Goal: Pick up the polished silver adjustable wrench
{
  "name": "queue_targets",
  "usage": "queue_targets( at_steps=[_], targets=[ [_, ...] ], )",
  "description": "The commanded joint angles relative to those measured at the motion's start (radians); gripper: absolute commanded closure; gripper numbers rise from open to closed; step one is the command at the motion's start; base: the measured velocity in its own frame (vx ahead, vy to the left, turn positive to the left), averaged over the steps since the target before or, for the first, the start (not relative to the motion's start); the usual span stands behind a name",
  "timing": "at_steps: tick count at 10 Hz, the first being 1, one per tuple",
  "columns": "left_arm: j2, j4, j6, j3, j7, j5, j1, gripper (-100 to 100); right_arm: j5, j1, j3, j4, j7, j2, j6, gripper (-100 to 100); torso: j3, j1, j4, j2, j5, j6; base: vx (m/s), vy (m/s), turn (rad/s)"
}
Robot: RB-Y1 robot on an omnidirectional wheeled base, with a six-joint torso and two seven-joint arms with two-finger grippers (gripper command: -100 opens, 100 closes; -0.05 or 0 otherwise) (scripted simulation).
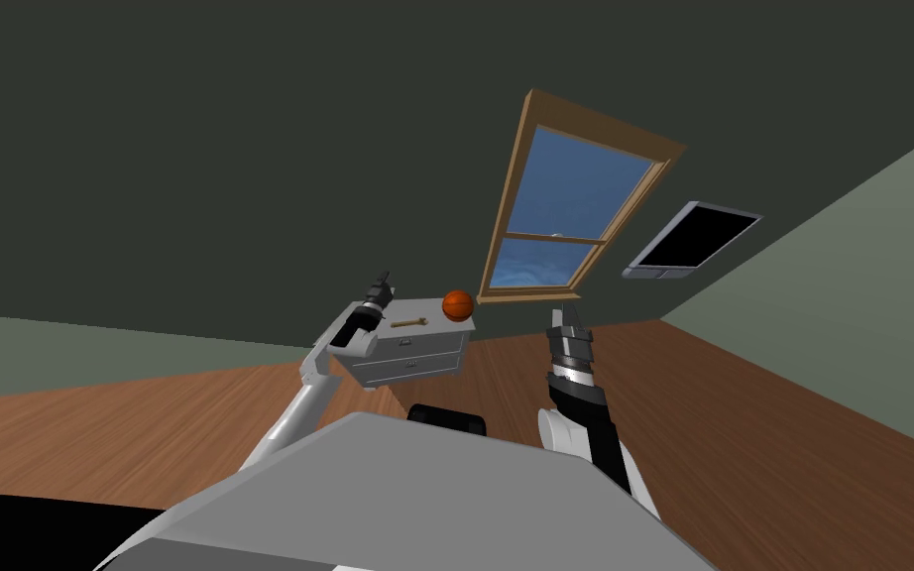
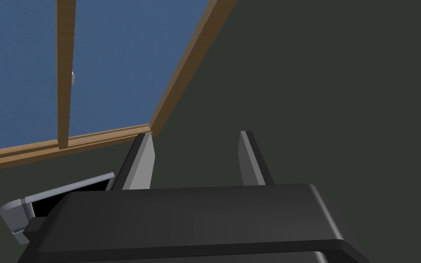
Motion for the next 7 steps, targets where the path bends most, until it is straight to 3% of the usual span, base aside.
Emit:
queue_targets(
  at_steps=[1,2,3,4,5,6,7],
  targets=[
    [0.01,0.027,0.05,0.006,0.002,0.008,-0.02,-100,0.0,0.0,0.0,0.0,0.0,0.0,0.0,0,0.0,0.0,0.0,0.0,0.0,0.0,-0.024,-0.009,-0.025],
    [0.01,0.027,0.054,0.006,0.002,0.008,-0.02,-100,0.0,0.0,0.0,0.0,0.0,0.0,0.0,0,0.0,0.0,0.0,0.0,0.0,0.0,-0.01,-0.003,0.005],
    [0.026,0.079,0.092,0.014,0.003,0.023,-0.061,-100,0.0,0.0,0.0,0.0,0.0,0.0,0.0,0,0.0,0.0,0.0,-0.001,0.0,0.0,-0.017,-0.006,-0.038],
    [0.026,0.082,0.111,0.014,0.003,0.023,-0.061,-100,0.0,0.0,0.0,0.0,0.0,0.0,0.0,0,0.0,0.0,0.0,-0.001,0.0,0.0,-0.019,-0.007,-0.028],
    [0.042,0.12,0.144,0.021,0.005,0.039,-0.101,-100,0.0,0.0,0.0,0.0,0.0,0.0,0.0,0,0.0,0.0,0.0,-0.001,0.0,0.0,-0.025,-0.009,-0.045],
    [0.042,0.139,0.168,0.021,0.005,0.039,-0.101,-100,0.0,0.0,0.0,0.0,0.0,0.0,0.0,0,0.0,0.0,0.0,0.0,0.0,0.0,-0.02,-0.007,-0.028],
    [0.057,0.194,0.194,0.028,0.006,0.057,-0.141,-100,0.0,0.0,0.0,0.0,0.0,0.0,0.0,0,0.0,0.0,0.0,-0.001,0.0,0.0,-0.016,-0.007,-0.039]
  ],
)
